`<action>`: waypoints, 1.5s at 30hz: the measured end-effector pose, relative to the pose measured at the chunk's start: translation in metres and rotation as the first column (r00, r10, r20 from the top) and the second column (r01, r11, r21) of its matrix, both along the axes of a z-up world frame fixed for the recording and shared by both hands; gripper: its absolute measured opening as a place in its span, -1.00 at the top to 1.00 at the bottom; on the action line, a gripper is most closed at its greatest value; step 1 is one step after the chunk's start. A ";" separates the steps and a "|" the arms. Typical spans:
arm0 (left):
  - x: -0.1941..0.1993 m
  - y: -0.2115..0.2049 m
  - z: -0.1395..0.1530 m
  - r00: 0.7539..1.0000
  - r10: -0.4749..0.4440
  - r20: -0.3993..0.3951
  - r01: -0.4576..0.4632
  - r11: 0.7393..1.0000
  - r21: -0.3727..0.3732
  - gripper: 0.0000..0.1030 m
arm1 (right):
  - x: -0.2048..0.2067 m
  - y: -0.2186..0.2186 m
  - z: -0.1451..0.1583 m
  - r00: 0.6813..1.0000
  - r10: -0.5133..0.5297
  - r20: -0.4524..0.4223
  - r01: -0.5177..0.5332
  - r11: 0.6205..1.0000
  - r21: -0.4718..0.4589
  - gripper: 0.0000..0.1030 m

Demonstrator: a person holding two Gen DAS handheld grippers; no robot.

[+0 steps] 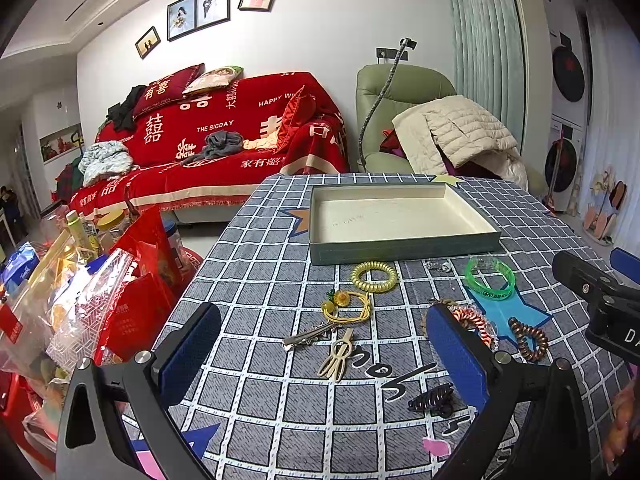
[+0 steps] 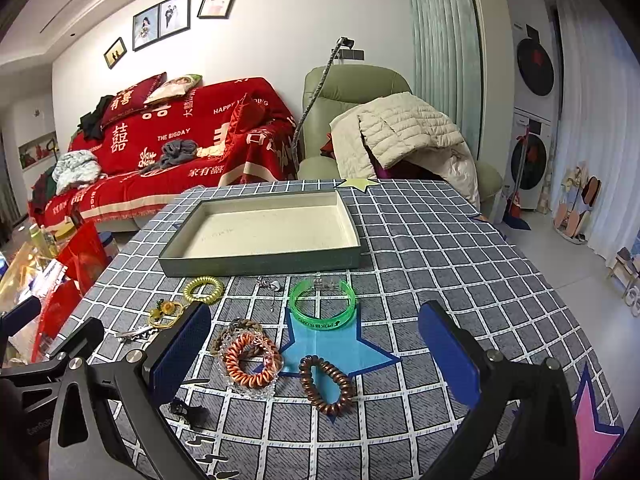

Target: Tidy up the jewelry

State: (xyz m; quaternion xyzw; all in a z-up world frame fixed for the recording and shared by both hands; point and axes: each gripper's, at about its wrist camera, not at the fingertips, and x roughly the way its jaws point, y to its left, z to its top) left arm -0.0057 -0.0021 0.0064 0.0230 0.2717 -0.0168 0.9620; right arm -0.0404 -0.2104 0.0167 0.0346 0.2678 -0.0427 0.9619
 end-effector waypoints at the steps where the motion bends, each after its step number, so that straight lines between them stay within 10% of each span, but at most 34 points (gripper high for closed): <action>1: 0.000 0.000 0.000 1.000 0.000 0.000 0.000 1.000 0.001 -1.00 | 0.000 0.000 0.000 1.000 0.000 0.000 0.000 1.000 0.000 -1.00; 45: -0.002 0.002 0.003 1.000 0.012 0.014 -0.012 1.000 -0.018 -1.00 | -0.002 0.002 0.003 1.000 0.000 0.006 0.000 1.000 0.000 -1.00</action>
